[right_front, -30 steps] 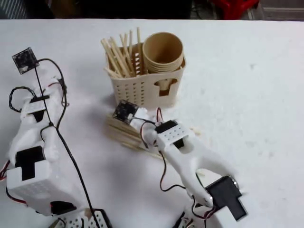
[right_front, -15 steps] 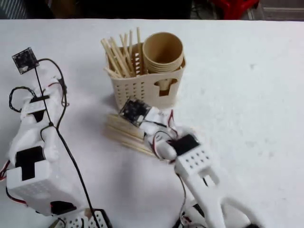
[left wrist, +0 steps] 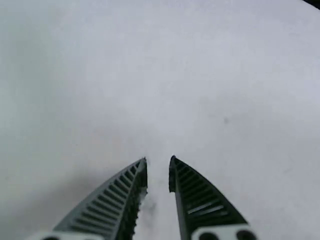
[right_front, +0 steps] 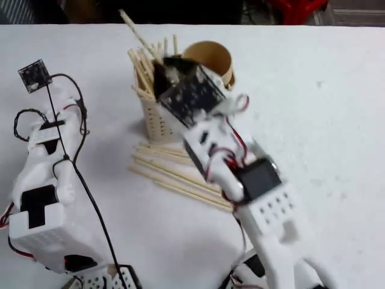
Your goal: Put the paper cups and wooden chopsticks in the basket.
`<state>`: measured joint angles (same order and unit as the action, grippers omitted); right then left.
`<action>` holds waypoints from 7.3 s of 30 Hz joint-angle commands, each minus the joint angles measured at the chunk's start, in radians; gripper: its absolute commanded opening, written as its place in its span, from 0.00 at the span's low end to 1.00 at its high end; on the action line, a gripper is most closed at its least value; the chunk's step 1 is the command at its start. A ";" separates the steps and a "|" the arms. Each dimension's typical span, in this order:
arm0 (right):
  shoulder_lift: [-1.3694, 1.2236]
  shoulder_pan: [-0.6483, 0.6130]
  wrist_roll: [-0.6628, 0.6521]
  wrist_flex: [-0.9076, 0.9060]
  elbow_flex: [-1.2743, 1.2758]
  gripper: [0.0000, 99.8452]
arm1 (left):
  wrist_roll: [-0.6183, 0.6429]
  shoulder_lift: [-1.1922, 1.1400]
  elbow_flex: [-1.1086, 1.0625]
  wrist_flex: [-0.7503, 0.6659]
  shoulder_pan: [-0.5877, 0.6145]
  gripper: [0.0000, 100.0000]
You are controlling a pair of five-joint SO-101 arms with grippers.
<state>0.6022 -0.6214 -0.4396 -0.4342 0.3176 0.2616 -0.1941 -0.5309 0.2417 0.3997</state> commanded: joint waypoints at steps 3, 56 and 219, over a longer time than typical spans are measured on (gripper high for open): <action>-0.208 -0.044 0.009 0.208 -0.206 0.02 | -0.008 0.010 0.037 0.005 -0.012 0.09; -0.490 -0.154 -0.160 -0.325 0.516 0.10 | -0.008 0.010 0.040 0.005 -0.012 0.09; 0.180 0.001 0.026 -0.444 0.503 0.02 | -0.008 0.010 0.040 0.003 -0.010 0.09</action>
<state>0.6345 -0.6260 -0.4641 -0.8807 0.8378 0.2616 -0.1941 -0.5309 0.2417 0.4012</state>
